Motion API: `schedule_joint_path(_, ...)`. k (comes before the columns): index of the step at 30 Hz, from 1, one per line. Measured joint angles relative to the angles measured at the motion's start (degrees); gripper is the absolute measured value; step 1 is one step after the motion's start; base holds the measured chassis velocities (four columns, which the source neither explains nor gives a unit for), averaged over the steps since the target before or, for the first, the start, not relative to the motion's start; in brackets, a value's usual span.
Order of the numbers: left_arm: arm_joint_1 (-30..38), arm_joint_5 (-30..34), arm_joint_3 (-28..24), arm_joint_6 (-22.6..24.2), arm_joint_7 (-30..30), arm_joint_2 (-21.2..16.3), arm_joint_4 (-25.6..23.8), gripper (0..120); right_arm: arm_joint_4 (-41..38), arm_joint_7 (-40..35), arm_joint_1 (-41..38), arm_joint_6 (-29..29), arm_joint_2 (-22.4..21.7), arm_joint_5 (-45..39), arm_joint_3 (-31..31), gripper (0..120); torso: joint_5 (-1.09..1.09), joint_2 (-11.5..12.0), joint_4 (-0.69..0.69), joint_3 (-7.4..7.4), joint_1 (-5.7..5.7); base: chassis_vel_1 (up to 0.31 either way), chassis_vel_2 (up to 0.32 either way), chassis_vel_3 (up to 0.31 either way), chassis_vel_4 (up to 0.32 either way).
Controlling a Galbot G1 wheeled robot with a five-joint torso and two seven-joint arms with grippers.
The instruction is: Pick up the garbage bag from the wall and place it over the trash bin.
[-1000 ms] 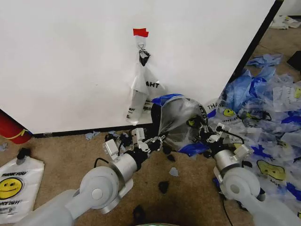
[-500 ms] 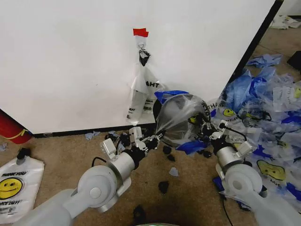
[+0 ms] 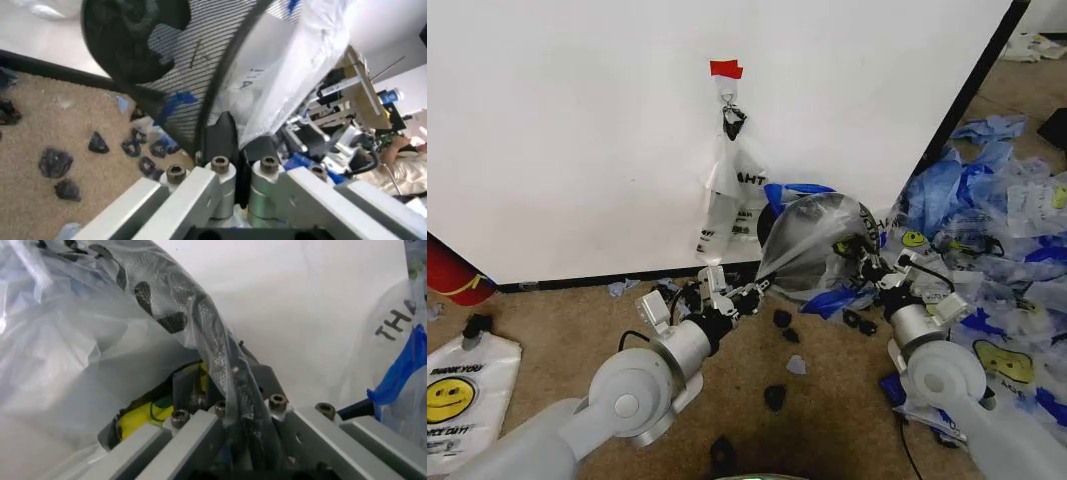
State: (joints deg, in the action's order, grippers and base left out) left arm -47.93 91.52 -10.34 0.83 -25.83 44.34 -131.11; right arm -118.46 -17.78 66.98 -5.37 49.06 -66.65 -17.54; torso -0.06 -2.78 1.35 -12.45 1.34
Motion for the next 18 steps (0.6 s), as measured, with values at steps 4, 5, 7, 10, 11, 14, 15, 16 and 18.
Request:
schedule_joint_path(4,-0.2,-0.3,-0.2,-0.1,0.4,0.3,0.7,0,-0.9,-0.2,0.4,0.0,-0.8,-0.9,-0.8,0,0.0,0.0,0.0,0.0,0.0,0.0,0.0,0.0,0.0)
schedule_joint_path(5,-0.2,-0.5,-0.4,-0.2,0.4,0.4,0.9,0,-1.1,-0.2,0.4,0.0,-1.0,-1.1,-1.0,0,0.0,0.0,0.0,0.0,0.0,0.0,0.0,0.0,0.0)
schedule_joint_path(7,-0.2,-0.8,-0.7,-0.2,0.5,0.6,1.3,0,-1.6,-0.2,0.7,0.0,-1.4,-1.5,-1.4,0,0.0,0.0,0.0,0.0,0.0,0.0,0.0,0.0,0.0)
schedule_joint_path(10,-0.2,-1.2,-1.0,-0.3,0.5,0.7,1.7,0,-2.0,-0.2,1.0,0.0,-1.9,-1.7,-1.8,0,0.0,0.0,0.0,0.0,0.0,0.0,0.0,0.0,0.0)
schedule_joint_path(11,-0.2,-1.5,-1.2,-0.4,0.5,0.7,1.9,0,-2.4,-0.2,1.3,0.0,-2.3,-1.8,-2.1,0,0.0,0.0,0.0,0.0,0.0,0.0,0.0,0.0,0.0)
schedule_joint_path(14,-0.2,-1.9,-1.3,-0.4,0.5,0.7,2.1,0,-2.8,-0.3,1.5,0.0,-2.8,-2.2,-2.4,0,0.0,0.0,0.0,0.0,0.0,0.0,0.0,0.0,0.0)
schedule_joint_path(15,-0.2,-2.0,-1.3,-0.5,0.5,0.7,2.2,0,-2.8,-0.3,1.5,0.0,-2.8,-2.2,-2.4,0,0.0,0.0,0.0,0.0,0.0,0.0,0.0,0.0,0.0)
schedule_joint_path(16,0.0,-2.1,-1.5,-0.5,0.5,0.8,2.4,0,-2.9,-0.3,1.5,0.0,-2.9,-2.3,-2.4,0,0.0,0.0,0.0,0.0,0.0,0.0,0.0,0.0,0.0)
schedule_joint_path(18,0.2,-2.2,-1.7,-0.6,0.5,0.8,2.5,0,-2.9,-0.4,1.5,0.0,-2.9,-2.5,-2.4,0,0.0,0.0,0.0,0.0,0.0,0.0,0.0,0.0,0.0)
